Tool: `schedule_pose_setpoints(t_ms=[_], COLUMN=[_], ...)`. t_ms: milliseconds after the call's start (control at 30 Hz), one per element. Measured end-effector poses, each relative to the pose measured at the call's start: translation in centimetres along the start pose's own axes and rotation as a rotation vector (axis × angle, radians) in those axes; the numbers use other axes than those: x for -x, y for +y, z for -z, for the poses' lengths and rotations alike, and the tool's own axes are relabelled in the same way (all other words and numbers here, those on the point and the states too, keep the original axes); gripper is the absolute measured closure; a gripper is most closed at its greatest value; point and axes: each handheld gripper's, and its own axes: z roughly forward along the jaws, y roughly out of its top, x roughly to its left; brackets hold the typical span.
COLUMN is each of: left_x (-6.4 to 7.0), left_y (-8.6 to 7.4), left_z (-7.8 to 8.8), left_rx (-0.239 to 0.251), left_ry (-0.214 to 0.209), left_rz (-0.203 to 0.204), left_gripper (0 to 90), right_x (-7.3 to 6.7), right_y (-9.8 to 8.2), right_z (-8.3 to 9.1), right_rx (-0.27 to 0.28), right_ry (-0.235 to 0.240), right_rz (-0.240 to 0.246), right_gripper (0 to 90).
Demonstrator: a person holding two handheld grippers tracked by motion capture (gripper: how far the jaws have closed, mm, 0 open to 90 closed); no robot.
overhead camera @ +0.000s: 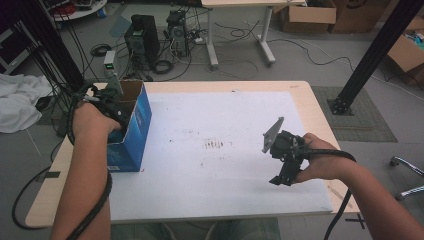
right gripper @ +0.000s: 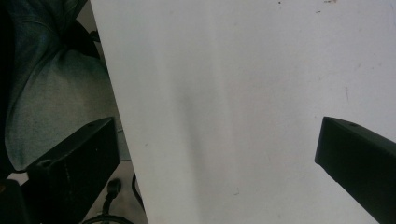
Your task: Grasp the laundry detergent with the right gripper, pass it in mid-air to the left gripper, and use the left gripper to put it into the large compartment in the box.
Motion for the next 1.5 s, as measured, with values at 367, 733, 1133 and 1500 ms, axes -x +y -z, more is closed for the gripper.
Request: schedule_pose_setpoints(t_ms=[367, 733, 1133, 1500], left_x=[0.3, 0.1, 0.5, 1.6], left_y=[-0.1, -0.4, -0.5, -0.6], left_z=[0.0, 0.2, 1.6, 4.2], left_rx=[0.011, 0.032, 0.034, 0.069], left_ry=[0.009, -0.011, 0.008, 0.044], left_rz=[-0.006, -0.005, -0.016, -0.042], left_gripper=[39.5, 31.2, 30.9, 25.0], right_x=[-0.1, -0.2, -0.3, -0.3], right_y=[0.1, -0.1, -0.1, -0.3], right_z=[0.4, 0.5, 0.4, 0.5], right_rx=[0.003, 0.007, 0.024, 0.03], right_ry=[-0.008, -0.012, -0.01, -0.011], right_rz=[0.003, 0.0, 0.005, 0.002], right_gripper=[0.0, 0.0, 0.0, 0.0])
